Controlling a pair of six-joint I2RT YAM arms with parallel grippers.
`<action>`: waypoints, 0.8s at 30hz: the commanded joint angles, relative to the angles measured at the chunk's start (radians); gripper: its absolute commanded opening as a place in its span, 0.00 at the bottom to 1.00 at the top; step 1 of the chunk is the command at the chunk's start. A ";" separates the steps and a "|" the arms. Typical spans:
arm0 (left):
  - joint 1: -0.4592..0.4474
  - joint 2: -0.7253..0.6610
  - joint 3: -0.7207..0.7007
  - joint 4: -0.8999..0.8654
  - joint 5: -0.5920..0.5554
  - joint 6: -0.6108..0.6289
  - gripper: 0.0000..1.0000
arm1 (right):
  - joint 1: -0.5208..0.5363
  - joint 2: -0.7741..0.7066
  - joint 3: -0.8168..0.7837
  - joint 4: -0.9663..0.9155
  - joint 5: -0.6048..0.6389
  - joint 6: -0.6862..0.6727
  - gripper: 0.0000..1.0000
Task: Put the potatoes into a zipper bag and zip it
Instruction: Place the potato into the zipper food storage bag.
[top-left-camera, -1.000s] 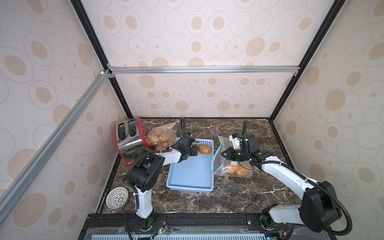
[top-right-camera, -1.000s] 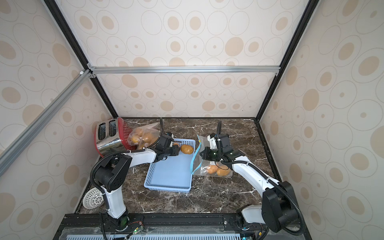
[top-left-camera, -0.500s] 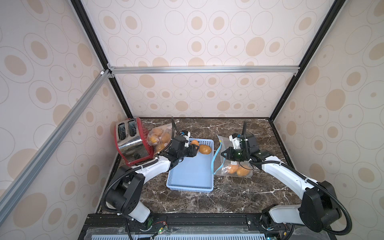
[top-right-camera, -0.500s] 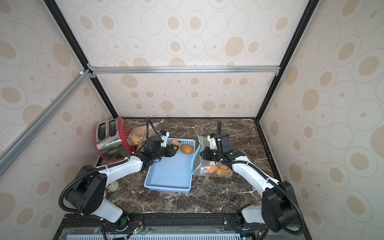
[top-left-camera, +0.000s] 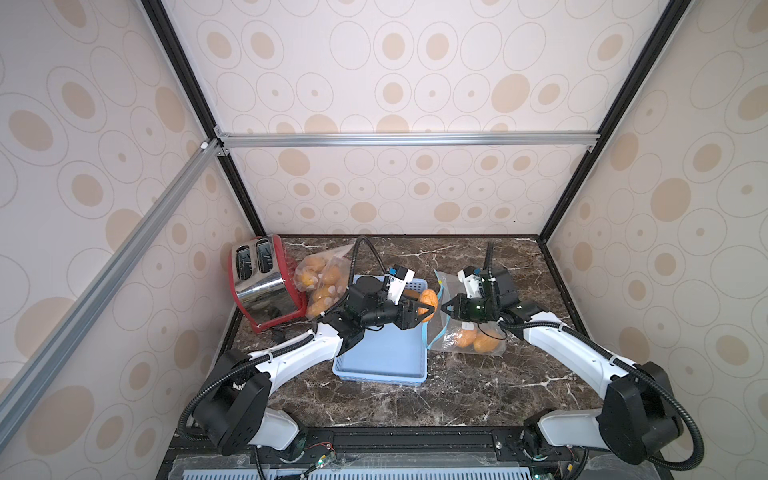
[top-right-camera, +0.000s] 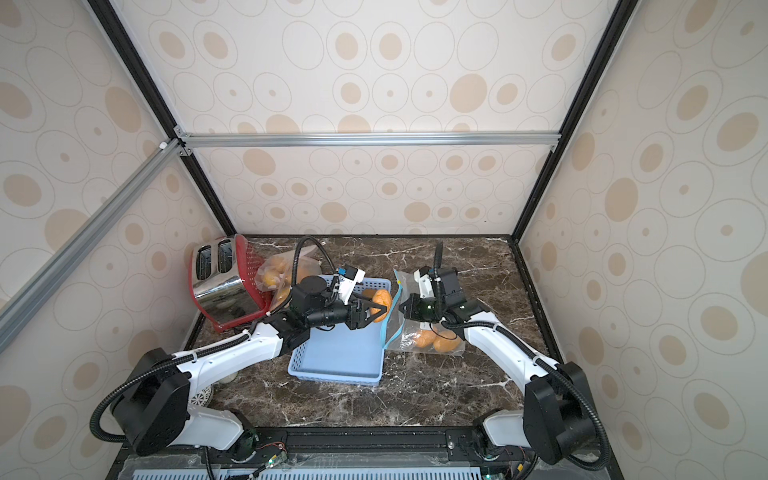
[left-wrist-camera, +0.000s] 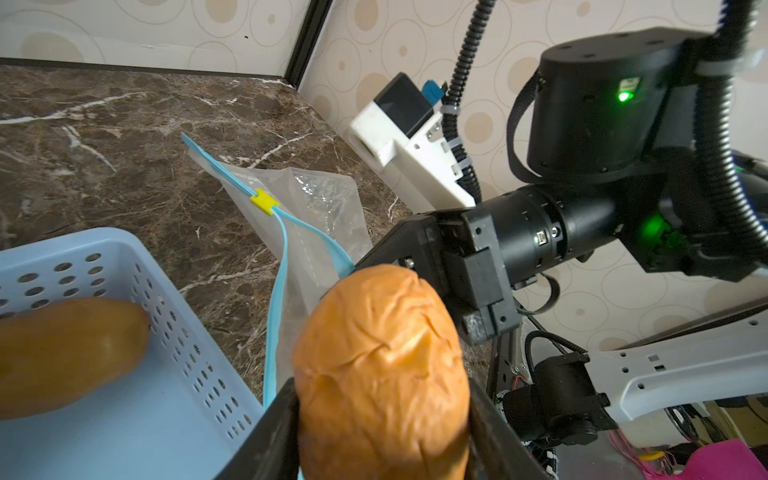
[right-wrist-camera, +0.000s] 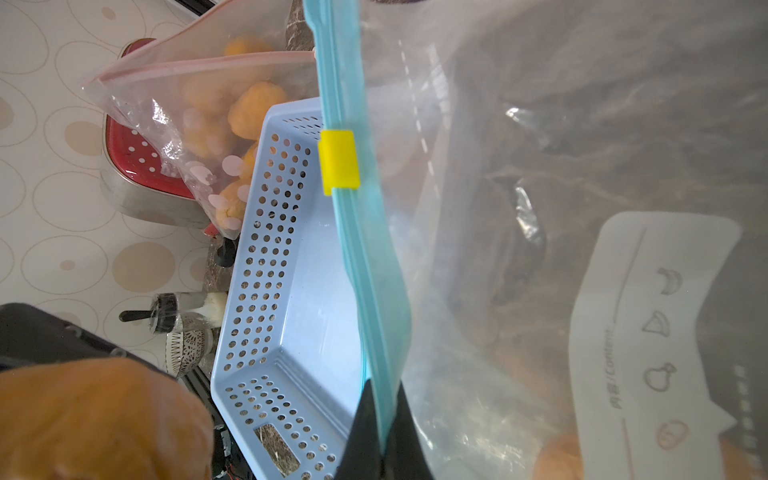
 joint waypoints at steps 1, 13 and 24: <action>-0.013 0.036 0.029 0.029 0.022 0.017 0.47 | 0.004 -0.010 -0.016 0.017 -0.011 0.002 0.00; -0.015 0.043 0.017 0.026 -0.046 -0.002 0.46 | 0.004 -0.043 -0.007 -0.002 -0.063 0.019 0.00; -0.016 -0.053 0.030 -0.064 -0.055 0.012 0.46 | 0.004 -0.035 0.056 -0.017 -0.250 0.103 0.00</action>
